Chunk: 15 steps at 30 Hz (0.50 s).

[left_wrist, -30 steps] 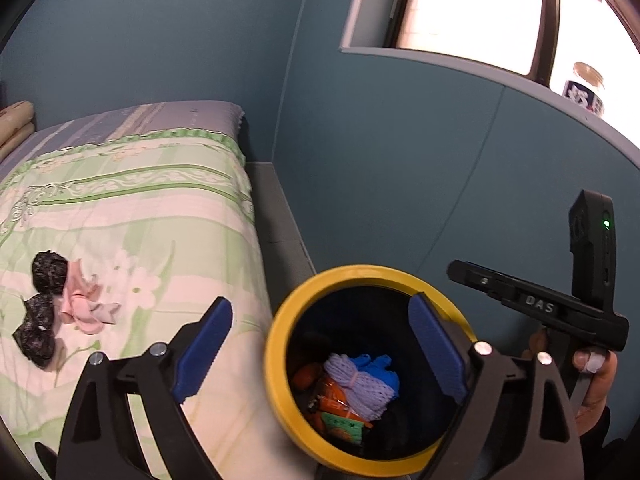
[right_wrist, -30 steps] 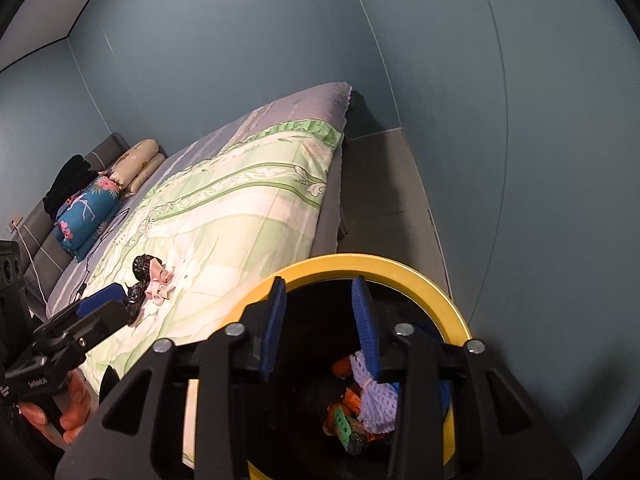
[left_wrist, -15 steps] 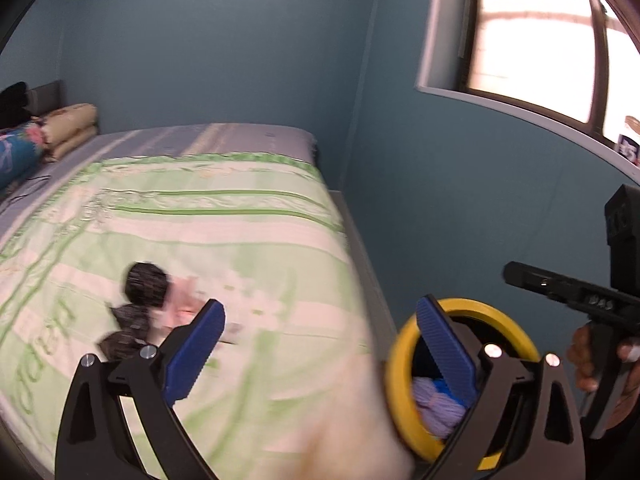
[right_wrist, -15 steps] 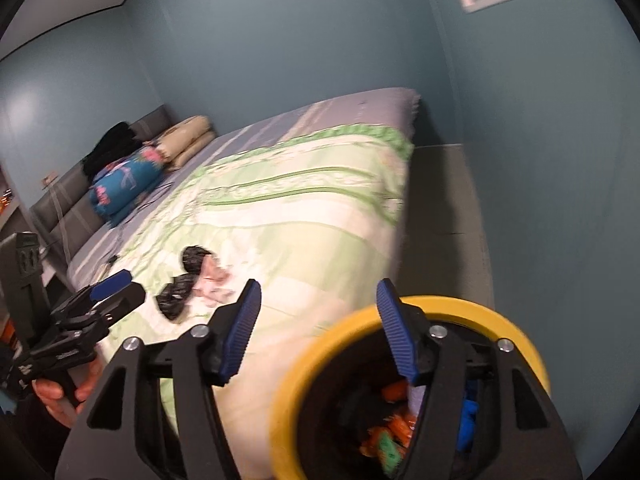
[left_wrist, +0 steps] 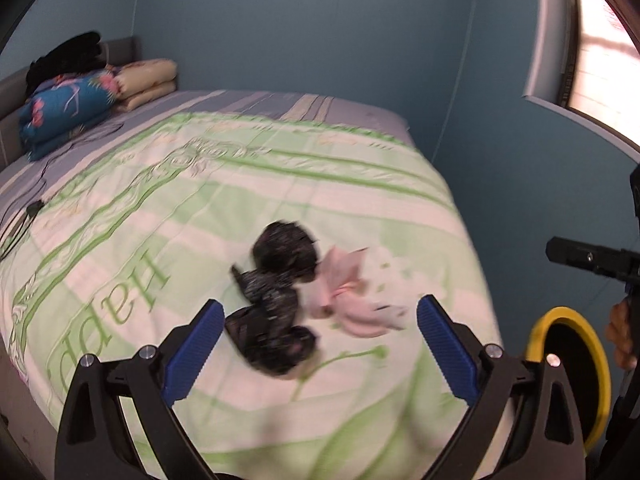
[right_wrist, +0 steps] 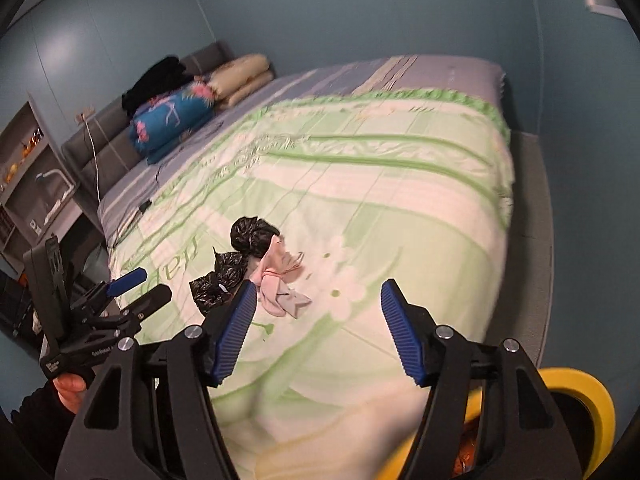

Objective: Collect trash
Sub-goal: 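Move both open grippers back over the black bags and pink cloth, then grasp the black plastic bag with the left gripper while the right grasps the pink cloth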

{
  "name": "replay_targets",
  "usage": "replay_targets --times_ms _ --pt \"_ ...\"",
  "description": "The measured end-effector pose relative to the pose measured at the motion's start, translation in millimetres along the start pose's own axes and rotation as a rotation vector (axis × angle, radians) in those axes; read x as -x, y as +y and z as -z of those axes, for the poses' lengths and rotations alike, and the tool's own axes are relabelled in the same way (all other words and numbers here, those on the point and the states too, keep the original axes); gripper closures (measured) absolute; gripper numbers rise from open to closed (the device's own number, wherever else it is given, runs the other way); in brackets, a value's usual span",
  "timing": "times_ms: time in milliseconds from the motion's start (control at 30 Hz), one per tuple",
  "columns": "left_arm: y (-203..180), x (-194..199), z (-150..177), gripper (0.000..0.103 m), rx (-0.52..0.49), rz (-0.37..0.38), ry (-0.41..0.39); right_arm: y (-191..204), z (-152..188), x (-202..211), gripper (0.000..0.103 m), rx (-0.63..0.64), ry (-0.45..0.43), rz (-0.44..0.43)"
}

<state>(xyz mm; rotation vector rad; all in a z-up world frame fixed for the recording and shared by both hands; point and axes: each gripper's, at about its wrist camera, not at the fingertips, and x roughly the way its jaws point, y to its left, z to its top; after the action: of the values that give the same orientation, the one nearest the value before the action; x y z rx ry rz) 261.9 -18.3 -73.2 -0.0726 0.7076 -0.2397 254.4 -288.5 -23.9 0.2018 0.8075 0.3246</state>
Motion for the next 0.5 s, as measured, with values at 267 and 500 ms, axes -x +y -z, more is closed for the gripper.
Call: replay_targets --times_ms 267,500 --pt "33.1 -31.8 11.5 0.01 0.021 -0.018 0.065 20.0 -17.1 -83.4 0.042 0.021 0.154 -0.03" --pt "42.3 -55.8 13.5 0.01 0.007 -0.004 0.102 40.4 -23.2 -149.9 0.042 0.039 0.281 -0.052"
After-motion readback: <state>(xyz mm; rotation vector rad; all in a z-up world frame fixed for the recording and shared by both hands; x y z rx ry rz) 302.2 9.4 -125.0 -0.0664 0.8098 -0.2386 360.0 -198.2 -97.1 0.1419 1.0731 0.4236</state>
